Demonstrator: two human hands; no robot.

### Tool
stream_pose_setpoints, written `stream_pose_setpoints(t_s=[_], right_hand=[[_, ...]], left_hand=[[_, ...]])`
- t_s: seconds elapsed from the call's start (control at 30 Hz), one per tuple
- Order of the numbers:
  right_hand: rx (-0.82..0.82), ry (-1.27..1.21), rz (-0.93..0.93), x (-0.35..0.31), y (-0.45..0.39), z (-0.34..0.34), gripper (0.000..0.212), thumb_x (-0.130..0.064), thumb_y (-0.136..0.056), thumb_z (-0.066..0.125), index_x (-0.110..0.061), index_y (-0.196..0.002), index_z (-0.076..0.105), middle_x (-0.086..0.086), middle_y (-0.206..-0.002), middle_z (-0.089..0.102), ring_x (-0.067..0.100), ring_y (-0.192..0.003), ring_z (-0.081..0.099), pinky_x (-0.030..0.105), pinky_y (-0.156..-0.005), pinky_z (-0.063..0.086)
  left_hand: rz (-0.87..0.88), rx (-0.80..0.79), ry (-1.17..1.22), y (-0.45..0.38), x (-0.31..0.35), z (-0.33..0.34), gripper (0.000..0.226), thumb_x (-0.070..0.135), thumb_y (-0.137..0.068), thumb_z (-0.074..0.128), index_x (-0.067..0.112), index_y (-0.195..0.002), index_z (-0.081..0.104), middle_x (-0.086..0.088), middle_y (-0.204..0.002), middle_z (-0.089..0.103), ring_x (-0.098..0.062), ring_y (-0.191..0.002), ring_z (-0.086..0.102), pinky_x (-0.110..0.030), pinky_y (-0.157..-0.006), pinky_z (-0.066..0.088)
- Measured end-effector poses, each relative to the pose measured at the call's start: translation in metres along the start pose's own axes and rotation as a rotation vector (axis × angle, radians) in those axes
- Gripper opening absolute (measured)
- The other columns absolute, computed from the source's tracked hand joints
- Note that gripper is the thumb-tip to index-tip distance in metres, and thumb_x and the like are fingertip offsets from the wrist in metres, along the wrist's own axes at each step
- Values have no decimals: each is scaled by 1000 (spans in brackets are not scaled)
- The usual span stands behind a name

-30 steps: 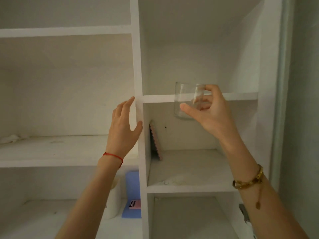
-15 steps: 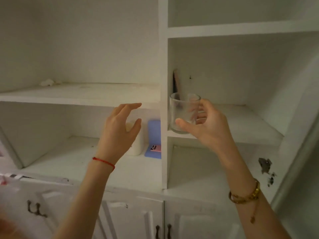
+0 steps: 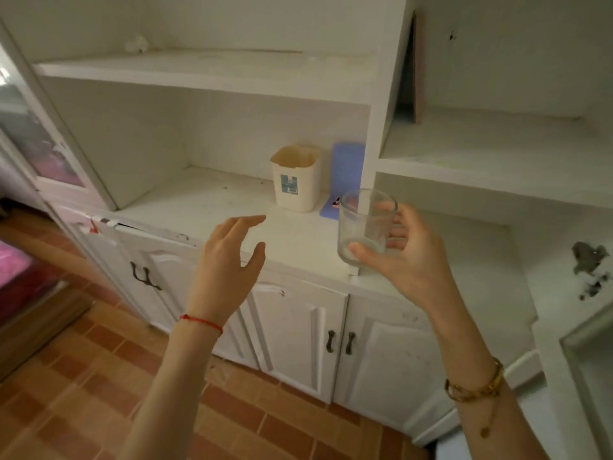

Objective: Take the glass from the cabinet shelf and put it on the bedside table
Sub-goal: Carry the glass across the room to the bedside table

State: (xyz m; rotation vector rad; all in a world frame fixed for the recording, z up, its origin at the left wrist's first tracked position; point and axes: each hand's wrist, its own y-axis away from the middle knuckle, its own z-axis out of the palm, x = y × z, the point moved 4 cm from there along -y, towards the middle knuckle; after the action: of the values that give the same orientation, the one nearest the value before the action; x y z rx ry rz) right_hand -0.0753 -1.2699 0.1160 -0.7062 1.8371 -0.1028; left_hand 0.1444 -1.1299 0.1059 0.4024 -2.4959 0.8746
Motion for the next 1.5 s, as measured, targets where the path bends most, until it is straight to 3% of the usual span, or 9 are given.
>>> stream_pose_setpoints(t_s=[0.23, 0.37, 0.6, 0.73, 0.87, 1.0, 1.2, 1.37, 1.5], right_hand=[[-122, -19, 37, 23, 33, 33, 65, -34, -65, 86, -32, -122, 54, -8, -113, 63, 6, -96, 64, 12, -78, 51], [-229, -20, 27, 26, 45, 51, 67, -38, -67, 83, -28, -126, 53, -7, -118, 63, 5, -100, 62, 8, -80, 48], [-353, -38, 33, 29, 56, 80, 71, -39, -69, 82, -25, -131, 50, -8, -120, 61, 5, -106, 60, 5, -82, 47], [-409, -63, 20, 31, 59, 96, 71, -37, -70, 82, -23, -131, 50, -7, -121, 61, 7, -107, 61, 10, -85, 49], [-451, -98, 15, 32, 58, 113, 70, -36, -70, 82, -23, -130, 50, -9, -118, 61, 8, -108, 60, 20, -90, 50], [-513, -100, 4, 32, 53, 136, 69, -35, -71, 83, -23, -130, 50, -9, -118, 60, 9, -108, 60, 19, -90, 50], [-612, -86, -22, 32, 34, 186, 69, -36, -71, 84, -25, -130, 49, -7, -122, 60, 12, -110, 60, 25, -91, 53], [-691, -105, -65, 26, 9, 248, 70, -38, -70, 84, -24, -129, 50, -7, -122, 60, 10, -108, 61, 20, -89, 52], [-755, -117, -113, 9, -10, 310, 69, -39, -70, 83, -27, -130, 50, -12, -119, 59, 7, -107, 60, 13, -85, 48]], left_hand=[[-209, -105, -68, 68, -40, 4, 39, 17, -94, 58, 17, -133, 56, -3, -131, 59, -24, -125, 54, -36, -104, 44], [-294, -95, -111, 96, -50, -3, 39, 19, -94, 57, 20, -133, 55, 0, -131, 59, -21, -124, 55, -27, -101, 41], [-404, -63, -156, 130, -54, -12, 39, 16, -93, 57, 16, -132, 57, -3, -129, 60, -21, -118, 58, -32, -102, 43], [-452, -51, -172, 145, -54, -13, 38, 14, -93, 58, 15, -131, 58, -3, -127, 62, -23, -120, 56, -37, -104, 43], [-517, -22, -178, 156, -58, -15, 38, 14, -94, 57, 15, -131, 58, -3, -129, 61, -22, -122, 55, -34, -104, 43], [-570, 18, -201, 166, -68, -19, 37, 12, -92, 58, 14, -129, 59, -3, -124, 63, -21, -115, 59, -30, -99, 44], [-683, 69, -219, 172, -99, -24, 36, 13, -93, 59, 15, -129, 59, -3, -125, 62, -23, -112, 61, -35, -99, 48], [-762, 85, -263, 169, -142, -35, 36, 11, -91, 60, 15, -127, 60, -3, -119, 64, -22, -109, 61, -25, -90, 42], [-829, 153, -295, 165, -182, -59, 35, 11, -90, 60, 16, -125, 61, -2, -120, 64, -23, -110, 62, -27, -91, 45]])
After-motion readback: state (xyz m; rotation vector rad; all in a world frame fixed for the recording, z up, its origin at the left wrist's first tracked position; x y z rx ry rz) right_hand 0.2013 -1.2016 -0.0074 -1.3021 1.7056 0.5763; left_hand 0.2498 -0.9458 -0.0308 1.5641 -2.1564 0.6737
